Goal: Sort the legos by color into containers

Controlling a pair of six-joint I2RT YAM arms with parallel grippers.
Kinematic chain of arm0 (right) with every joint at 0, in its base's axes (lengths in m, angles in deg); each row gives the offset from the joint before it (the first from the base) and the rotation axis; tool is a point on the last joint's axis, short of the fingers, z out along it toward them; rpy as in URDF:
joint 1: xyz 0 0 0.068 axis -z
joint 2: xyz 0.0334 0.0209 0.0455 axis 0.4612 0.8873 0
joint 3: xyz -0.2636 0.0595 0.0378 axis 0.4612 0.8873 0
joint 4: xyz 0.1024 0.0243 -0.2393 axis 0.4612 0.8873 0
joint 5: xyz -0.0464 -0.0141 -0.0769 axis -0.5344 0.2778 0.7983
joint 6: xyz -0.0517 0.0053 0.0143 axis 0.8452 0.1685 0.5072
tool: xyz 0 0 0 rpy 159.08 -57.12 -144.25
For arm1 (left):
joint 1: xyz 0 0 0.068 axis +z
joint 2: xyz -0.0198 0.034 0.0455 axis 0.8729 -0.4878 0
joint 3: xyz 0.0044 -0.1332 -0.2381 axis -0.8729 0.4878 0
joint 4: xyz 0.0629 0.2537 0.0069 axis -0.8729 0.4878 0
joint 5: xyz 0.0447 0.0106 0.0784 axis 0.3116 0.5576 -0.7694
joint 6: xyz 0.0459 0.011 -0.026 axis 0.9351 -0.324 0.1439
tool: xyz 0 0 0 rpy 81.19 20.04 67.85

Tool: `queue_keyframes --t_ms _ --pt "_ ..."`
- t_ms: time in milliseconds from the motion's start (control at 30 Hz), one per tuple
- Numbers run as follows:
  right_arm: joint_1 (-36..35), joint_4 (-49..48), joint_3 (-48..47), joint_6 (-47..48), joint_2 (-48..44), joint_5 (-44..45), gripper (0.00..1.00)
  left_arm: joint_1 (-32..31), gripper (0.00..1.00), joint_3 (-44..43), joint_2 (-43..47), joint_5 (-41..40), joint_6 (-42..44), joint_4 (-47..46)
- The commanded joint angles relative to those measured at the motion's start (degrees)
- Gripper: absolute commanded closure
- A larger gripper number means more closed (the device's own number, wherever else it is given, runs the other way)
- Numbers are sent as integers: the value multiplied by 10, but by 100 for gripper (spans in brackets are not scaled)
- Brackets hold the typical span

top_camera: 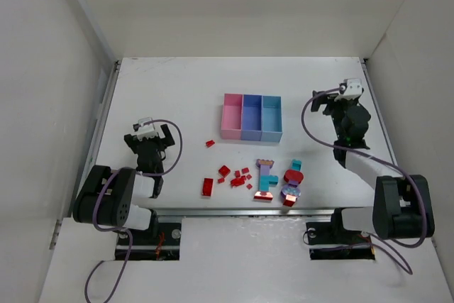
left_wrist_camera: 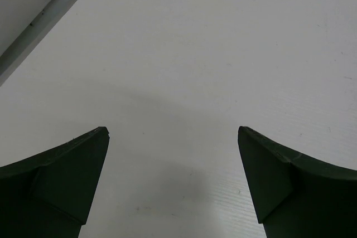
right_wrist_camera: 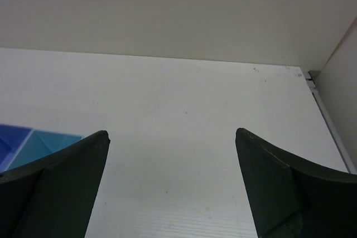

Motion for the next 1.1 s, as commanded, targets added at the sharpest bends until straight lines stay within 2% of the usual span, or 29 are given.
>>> queue_keyframes --t_ms 0,133,167,233,267,300,333,367,400,433,467,500,533,600,633,667,733,767,867,933,967,1033,1067 --pt "2 64 -33 -9 -31 11 0 2 0 -11 9 3 -2 -148" --pt "2 64 -67 8 -76 11 0 2 0 -11 9 3 5 -148" --pt "2 72 -77 21 -81 11 0 2 0 -11 9 58 19 -148" --pt "2 104 -101 39 -93 -10 0 9 0 -3 27 98 48 -170" --pt "2 121 -131 62 -103 -10 0 9 0 -13 99 111 56 -47" --pt "2 142 -148 74 -103 -10 0 9 0 -41 145 187 65 68" --pt "-4 165 -166 83 -112 -3 0 9 0 -145 177 263 160 191" --pt "-11 212 -202 89 -118 5 0 9 0 -202 187 342 222 297" --pt "-11 235 -220 101 -118 16 0 -7 0 -255 181 411 270 461" --pt "-20 257 -239 112 -118 24 0 -20 0 -351 170 403 300 525" --pt "-35 296 -255 130 -124 34 0 -27 0 -395 156 392 343 580" --pt "-46 312 -282 183 -124 44 0 -33 0 -436 113 381 364 674" --pt "-62 323 -292 213 -124 67 0 -41 0 -519 87 365 389 723" --pt "-117 323 -305 280 -124 174 0 -52 0 -610 27 336 432 829" --pt "-130 323 -311 324 -112 205 0 -59 0 -658 -38 312 453 934" --pt "-141 323 -320 316 -104 282 0 -72 0 -751 -73 312 460 987" --pt "-147 337 -361 243 -80 338 0 -78 0 -835 -167 312 465 1123" --pt "-147 357 -375 243 -80 332 0 -85 0 -904 -193 336 452 1158" --pt "-152 425 -404 243 -73 210 0 -91 0 -989 -274 394 434 1265" --pt "-152 433 -404 243 -73 160 0 -91 0 -1104 -299 395 397 1303" --pt "-152 433 -404 237 -73 160 0 -80 0 -1145 -299 395 379 1310" --pt "-152 433 -404 237 -73 160 0 -36 0 -1211 -273 433 345 1263" --pt "-152 433 -404 237 -73 167 0 -22 0 -1195 -249 445 335 1224"
